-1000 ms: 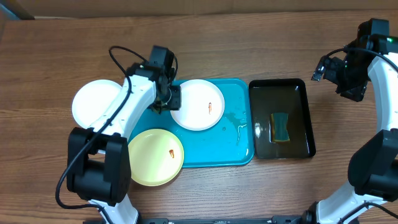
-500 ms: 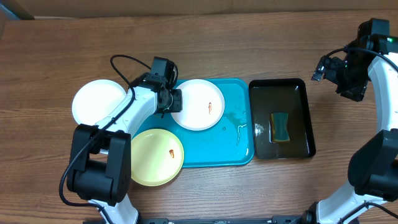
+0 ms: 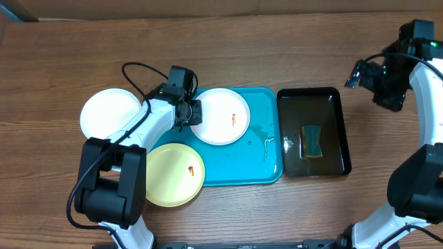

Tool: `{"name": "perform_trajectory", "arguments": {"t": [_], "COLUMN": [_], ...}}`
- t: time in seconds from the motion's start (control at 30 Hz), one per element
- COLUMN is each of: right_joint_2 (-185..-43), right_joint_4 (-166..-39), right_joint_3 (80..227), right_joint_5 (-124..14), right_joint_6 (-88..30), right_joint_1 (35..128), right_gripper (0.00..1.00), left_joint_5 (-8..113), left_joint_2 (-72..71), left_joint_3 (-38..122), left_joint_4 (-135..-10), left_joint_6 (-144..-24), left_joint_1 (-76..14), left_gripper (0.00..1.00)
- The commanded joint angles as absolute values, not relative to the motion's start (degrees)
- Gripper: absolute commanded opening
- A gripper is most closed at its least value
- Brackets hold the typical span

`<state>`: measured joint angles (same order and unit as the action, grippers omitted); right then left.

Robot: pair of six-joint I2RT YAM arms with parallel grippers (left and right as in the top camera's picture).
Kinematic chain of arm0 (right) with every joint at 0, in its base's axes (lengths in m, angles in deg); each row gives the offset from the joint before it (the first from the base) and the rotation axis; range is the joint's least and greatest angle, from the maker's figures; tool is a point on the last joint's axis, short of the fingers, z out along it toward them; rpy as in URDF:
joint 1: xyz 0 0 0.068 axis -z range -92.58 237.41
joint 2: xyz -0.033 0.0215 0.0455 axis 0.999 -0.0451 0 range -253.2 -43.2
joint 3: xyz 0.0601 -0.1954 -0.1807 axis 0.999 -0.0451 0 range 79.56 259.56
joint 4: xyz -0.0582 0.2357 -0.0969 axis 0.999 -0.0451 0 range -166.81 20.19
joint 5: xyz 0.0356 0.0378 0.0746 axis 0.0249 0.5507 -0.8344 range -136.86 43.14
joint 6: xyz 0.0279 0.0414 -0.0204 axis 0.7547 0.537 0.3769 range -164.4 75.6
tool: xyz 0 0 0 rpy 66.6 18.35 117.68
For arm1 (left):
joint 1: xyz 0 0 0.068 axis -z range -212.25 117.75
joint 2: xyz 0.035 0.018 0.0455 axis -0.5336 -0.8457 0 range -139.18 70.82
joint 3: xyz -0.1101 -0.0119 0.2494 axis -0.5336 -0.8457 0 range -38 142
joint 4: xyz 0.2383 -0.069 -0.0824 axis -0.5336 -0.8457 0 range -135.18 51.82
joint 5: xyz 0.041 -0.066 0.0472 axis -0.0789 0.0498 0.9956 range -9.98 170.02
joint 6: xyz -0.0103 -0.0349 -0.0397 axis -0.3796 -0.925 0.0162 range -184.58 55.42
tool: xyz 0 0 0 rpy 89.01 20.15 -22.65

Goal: Clean dirty plates on tray and stack at the side
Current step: 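Reach the right gripper into the black tray and grasp the sponge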

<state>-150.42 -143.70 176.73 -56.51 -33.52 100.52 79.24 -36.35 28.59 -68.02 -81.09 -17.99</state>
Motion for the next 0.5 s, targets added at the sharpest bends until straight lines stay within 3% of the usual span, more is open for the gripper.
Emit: {"name": "perform_trajectory", "arguments": {"t": [0.0,0.13,0.3,0.47], "right_joint_2": [-149.63,-149.63,-149.63,-149.63], "right_joint_4": [-145.6,-149.97,-152.83,-146.47], "right_joint_3": [177.45,177.16,172.9,163.31], "right_joint_5": [-58.79,-58.7,-55.31,-52.99], "right_joint_6": [-33.26,-35.6,-37.09,-36.89], "right_joint_1": [100.41,97.9,91.8,86.01], "right_gripper": [0.89,0.71,0.7,0.7], "left_joint_5": [79.98,79.98,80.01,80.01], "left_joint_2": [-37.53,-37.53,-37.53,-37.53], "left_joint_3": [26.73,26.71,26.71,26.71], "left_joint_4": [-67.02,-67.02,-66.84,-66.93], "left_joint_6": [-81.83,-81.81,-81.77,-81.75], "left_joint_1": [-17.9,-17.92,-17.92,-17.92], "left_gripper": [0.31,0.3,0.27,0.27]}}
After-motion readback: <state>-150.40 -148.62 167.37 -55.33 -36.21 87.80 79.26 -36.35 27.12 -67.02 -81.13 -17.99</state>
